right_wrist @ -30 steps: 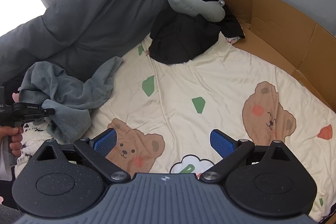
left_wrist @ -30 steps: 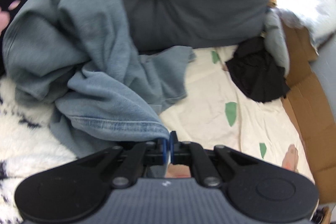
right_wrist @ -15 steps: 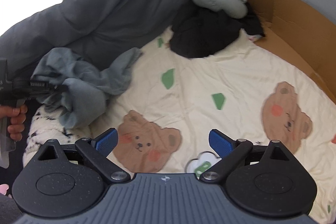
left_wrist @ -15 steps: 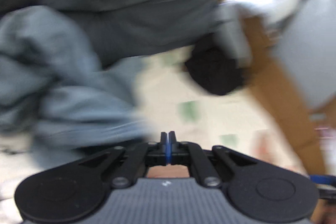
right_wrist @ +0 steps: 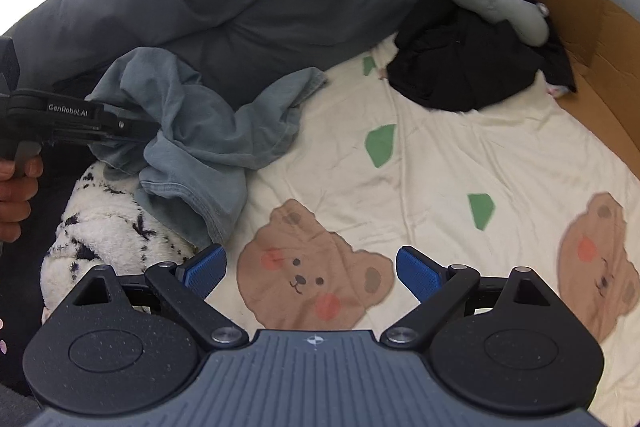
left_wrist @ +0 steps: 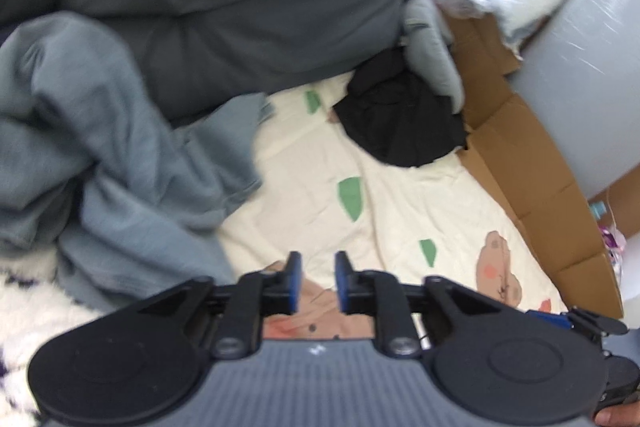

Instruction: Fold clothes

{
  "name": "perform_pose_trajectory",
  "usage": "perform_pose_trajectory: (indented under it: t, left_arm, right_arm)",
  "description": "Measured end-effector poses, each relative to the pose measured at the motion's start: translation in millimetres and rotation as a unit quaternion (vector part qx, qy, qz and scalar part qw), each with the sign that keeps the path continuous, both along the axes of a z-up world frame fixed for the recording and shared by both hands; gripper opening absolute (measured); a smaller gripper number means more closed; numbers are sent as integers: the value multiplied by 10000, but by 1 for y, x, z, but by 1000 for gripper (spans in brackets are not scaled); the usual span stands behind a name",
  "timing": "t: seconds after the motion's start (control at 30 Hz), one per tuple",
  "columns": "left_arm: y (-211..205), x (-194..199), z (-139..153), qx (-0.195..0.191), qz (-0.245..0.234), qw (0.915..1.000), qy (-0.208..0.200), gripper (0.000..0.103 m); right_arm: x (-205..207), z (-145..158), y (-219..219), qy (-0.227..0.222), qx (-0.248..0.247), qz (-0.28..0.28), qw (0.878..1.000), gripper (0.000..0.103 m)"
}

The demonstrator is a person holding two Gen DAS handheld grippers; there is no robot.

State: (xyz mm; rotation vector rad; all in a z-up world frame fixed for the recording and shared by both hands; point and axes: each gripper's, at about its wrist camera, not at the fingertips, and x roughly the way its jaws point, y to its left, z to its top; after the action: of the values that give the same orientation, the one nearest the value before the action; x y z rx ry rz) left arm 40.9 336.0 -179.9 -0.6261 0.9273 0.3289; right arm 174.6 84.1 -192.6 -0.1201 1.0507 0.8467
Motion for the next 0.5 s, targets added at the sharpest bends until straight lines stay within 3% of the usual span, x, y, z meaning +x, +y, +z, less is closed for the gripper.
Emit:
perform_pose_trajectory:
  t: [0.07,0.13,0.3,0.5]
  left_arm:
    - [7,-5,-7,15,229,9996,141,54]
    - [16,-12,-18,-74,472,9986,233,61]
    - [37,-28,-47,-465,1089,9920,440,65]
    - [57,-48,-70,-666,1759,9817,303,68]
  right_arm:
    - [1,-7,9,1,77,113,9999,92]
    - [0,-16,19,23,183,190,9997,84]
    - [-7,-45,46,-12,483,409,9980,80]
    - [-16,-80,84,35,856,793,9932,76]
